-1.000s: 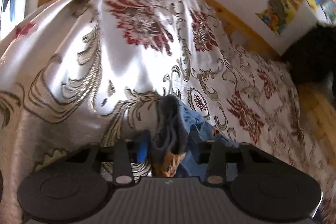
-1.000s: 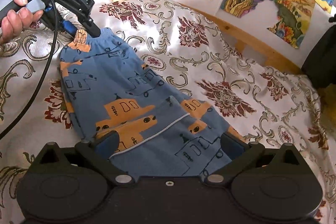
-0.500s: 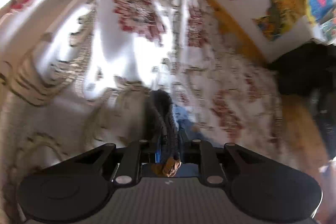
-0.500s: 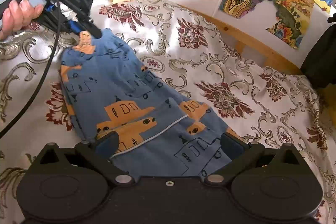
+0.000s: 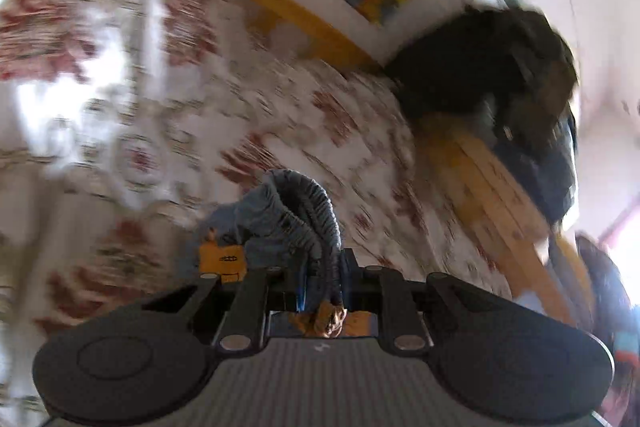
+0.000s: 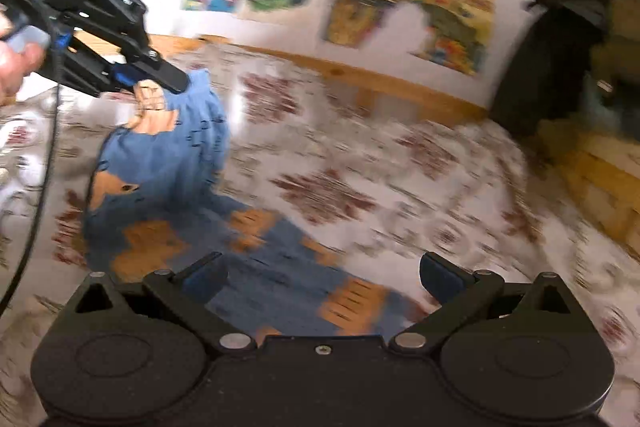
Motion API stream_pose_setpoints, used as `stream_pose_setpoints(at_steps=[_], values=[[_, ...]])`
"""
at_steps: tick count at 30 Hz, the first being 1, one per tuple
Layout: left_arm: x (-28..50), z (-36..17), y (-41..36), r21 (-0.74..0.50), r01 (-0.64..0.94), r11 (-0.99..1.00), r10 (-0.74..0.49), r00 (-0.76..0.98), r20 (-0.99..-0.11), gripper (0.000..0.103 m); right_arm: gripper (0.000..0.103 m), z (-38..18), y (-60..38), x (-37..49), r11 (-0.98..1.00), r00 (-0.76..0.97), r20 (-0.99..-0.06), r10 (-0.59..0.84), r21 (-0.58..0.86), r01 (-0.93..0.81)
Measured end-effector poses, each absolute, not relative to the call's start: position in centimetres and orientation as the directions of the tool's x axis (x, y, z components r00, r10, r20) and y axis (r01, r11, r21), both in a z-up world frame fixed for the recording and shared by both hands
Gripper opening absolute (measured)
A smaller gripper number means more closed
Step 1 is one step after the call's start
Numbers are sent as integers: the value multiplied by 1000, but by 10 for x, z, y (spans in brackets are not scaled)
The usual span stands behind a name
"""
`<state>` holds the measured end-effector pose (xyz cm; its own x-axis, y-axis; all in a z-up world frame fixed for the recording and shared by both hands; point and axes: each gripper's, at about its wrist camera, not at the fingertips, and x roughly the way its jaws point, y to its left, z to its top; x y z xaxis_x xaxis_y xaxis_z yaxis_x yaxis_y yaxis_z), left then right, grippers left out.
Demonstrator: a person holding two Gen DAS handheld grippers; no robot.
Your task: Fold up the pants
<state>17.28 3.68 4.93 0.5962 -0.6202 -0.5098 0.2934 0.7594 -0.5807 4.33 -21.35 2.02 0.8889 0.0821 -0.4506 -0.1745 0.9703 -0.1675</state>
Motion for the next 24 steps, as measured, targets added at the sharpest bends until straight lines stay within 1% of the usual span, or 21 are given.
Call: stream_pose_setpoints(at_steps=[2,6,11,13,15,16,17,18,19,20,22,24], values=[[172,50,2,-550,321,771,-623,562,-544,18,102,20,-232,34,975,893,-449,17,-189,-114],[167,36,-68,-506,394,767,-642,491,-589,18,102,14,-270,21,983,884,-466,-44,-179,-45],[152,-7,-138,-429,476,767,-627,417,-658,19,102,-7,-312,18,985,844,-523,-115,-172,27],[146,-27,-155,-421,492,762,-622,377,-686,23,102,-15,-326,16,987,825,-552,-123,-153,44],[141,-43,-160,-440,493,751,-631,336,-700,22,102,-22,-336,18,990,809,-574,-123,-133,56],[138,-44,-158,-448,491,747,-636,335,-695,26,102,-23,-339,18,991,806,-580,-120,-121,60],[134,-43,-153,-452,494,743,-643,341,-685,39,102,-23,-342,19,992,805,-582,-115,-109,63],[130,-40,-147,-456,500,736,-652,342,-677,47,102,-22,-343,19,993,807,-580,-111,-99,66],[125,-36,-140,-459,502,733,-657,349,-668,62,102,-20,-344,20,994,810,-577,-106,-91,66],[123,-31,-133,-461,502,732,-662,363,-656,66,102,-18,-344,23,995,813,-573,-100,-82,65],[117,-21,-118,-442,514,735,-660,395,-639,67,102,-15,-341,27,996,821,-564,-89,-67,63],[114,-14,-101,-402,499,767,-626,446,-640,69,102,-9,-336,32,997,827,-557,-71,-45,56]])
